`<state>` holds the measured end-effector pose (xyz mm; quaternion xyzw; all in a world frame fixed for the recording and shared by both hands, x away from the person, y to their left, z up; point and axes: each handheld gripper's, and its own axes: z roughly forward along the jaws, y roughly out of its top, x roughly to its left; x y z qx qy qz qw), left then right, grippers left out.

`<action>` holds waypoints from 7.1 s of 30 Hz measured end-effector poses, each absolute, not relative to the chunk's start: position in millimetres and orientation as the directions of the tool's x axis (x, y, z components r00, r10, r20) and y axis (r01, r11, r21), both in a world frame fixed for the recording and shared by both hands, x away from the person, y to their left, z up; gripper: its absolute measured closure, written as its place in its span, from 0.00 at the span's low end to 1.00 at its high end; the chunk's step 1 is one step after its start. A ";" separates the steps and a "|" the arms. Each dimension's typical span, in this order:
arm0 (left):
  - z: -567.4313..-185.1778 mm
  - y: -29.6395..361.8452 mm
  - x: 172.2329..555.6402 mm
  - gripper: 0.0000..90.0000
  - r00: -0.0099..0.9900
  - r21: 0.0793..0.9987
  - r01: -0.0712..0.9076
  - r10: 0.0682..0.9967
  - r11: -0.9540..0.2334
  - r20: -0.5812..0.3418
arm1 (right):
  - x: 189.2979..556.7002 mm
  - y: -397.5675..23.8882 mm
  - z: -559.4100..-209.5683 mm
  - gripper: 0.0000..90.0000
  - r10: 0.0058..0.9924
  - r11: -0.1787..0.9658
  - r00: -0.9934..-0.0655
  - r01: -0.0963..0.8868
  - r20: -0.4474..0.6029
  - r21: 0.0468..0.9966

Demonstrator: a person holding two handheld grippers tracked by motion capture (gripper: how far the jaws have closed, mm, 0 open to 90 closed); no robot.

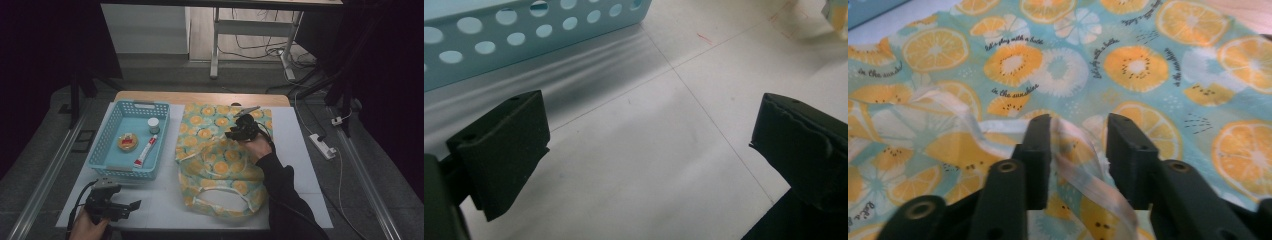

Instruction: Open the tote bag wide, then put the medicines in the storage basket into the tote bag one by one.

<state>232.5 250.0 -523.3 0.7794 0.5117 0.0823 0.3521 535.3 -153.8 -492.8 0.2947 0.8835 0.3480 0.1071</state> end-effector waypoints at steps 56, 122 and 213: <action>-523.1 251.2 231.9 0.03 0.459 0.638 0.738 0.856 -0.218 -0.238 | 409.3 -155.4 -520.8 0.00 0.450 0.723 -0.892 0.391 0.041 0.570; -523.6 253.2 233.1 0.03 0.455 0.633 0.746 0.854 -0.208 -0.255 | 433.4 -162.5 -449.4 1.00 0.409 0.621 -0.908 0.350 0.091 0.701; -505.1 266.1 230.9 0.00 0.493 0.690 0.702 0.819 -0.175 -0.293 | 459.6 -154.0 -403.8 1.00 0.448 0.547 -0.891 0.334 0.068 0.768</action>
